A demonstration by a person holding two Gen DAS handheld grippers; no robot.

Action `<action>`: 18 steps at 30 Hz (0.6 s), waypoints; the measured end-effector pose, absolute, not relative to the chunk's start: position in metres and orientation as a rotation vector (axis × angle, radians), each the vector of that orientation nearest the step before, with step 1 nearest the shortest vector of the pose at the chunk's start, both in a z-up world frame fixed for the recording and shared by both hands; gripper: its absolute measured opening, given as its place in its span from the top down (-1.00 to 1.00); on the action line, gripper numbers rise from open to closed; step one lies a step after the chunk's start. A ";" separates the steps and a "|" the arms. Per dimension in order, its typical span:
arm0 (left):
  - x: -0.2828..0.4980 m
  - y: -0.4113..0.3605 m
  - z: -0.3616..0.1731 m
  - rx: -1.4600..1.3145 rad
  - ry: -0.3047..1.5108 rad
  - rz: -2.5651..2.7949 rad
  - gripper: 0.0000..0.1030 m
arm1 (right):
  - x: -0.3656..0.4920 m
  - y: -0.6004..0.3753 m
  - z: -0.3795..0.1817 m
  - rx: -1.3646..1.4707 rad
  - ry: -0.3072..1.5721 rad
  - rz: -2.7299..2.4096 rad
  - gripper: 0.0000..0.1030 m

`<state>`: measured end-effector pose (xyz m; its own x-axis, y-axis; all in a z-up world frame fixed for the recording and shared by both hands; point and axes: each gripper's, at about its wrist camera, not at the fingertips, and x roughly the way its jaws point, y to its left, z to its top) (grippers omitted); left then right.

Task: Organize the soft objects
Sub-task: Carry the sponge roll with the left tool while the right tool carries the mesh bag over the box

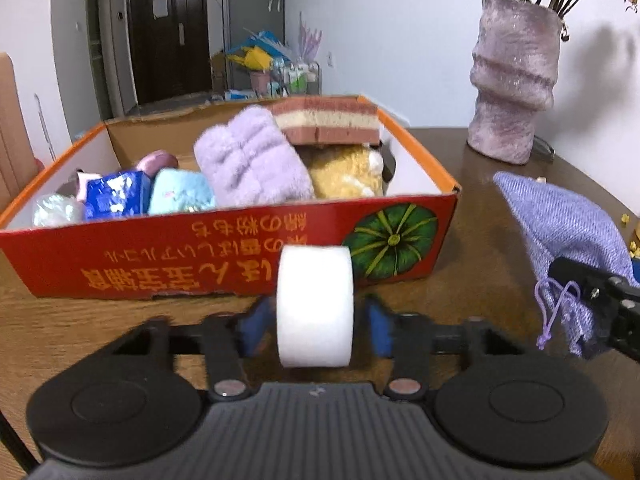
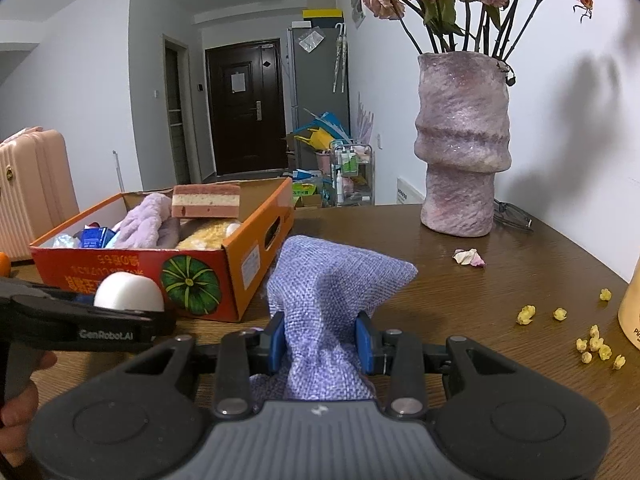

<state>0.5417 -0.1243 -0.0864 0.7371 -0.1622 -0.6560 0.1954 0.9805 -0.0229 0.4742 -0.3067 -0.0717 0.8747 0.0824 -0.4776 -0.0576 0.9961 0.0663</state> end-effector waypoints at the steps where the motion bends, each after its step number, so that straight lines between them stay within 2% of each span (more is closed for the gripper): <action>1: 0.542 -0.124 -0.088 0.051 0.725 -0.198 0.40 | 0.474 -0.307 -0.072 0.051 0.501 0.074 0.32; 10: 0.531 -0.126 -0.082 0.081 0.673 -0.203 0.43 | 0.474 -0.307 -0.071 0.056 0.498 0.085 0.32; 18: 0.503 -0.124 -0.058 0.093 0.515 -0.219 0.43 | 0.471 -0.307 -0.070 0.065 0.475 0.101 0.32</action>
